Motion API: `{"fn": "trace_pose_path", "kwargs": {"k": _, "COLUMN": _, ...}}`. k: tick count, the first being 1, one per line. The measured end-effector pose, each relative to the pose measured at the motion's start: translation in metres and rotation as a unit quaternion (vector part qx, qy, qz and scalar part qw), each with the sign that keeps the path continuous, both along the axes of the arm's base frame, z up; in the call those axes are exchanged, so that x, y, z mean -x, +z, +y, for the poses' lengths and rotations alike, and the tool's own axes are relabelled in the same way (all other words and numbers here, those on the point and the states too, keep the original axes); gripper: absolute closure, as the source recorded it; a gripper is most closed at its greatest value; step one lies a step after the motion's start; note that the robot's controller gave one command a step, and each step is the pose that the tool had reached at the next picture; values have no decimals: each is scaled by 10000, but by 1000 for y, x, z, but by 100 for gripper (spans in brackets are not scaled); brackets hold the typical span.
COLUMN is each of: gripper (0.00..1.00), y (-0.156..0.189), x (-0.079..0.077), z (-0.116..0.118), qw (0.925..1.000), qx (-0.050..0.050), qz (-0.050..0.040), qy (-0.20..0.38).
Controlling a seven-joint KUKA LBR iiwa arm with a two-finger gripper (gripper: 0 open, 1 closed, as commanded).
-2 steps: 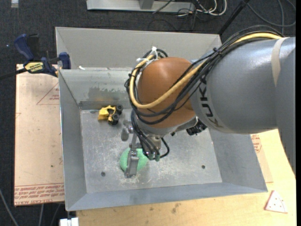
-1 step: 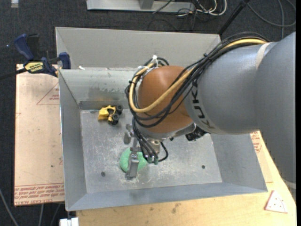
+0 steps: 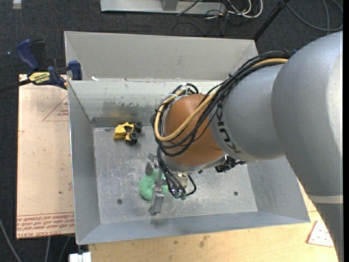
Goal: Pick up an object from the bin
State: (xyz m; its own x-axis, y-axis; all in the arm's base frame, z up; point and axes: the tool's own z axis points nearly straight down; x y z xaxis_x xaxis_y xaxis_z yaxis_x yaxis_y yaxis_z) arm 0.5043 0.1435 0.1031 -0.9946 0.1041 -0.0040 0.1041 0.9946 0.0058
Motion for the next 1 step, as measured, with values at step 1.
{"fn": "trace_pose_path", "kwargs": {"k": 1, "gripper": 100, "y": 2, "x": 0, "z": -19, "qw": 9999, "qx": 15, "qz": 12, "qy": -120}}
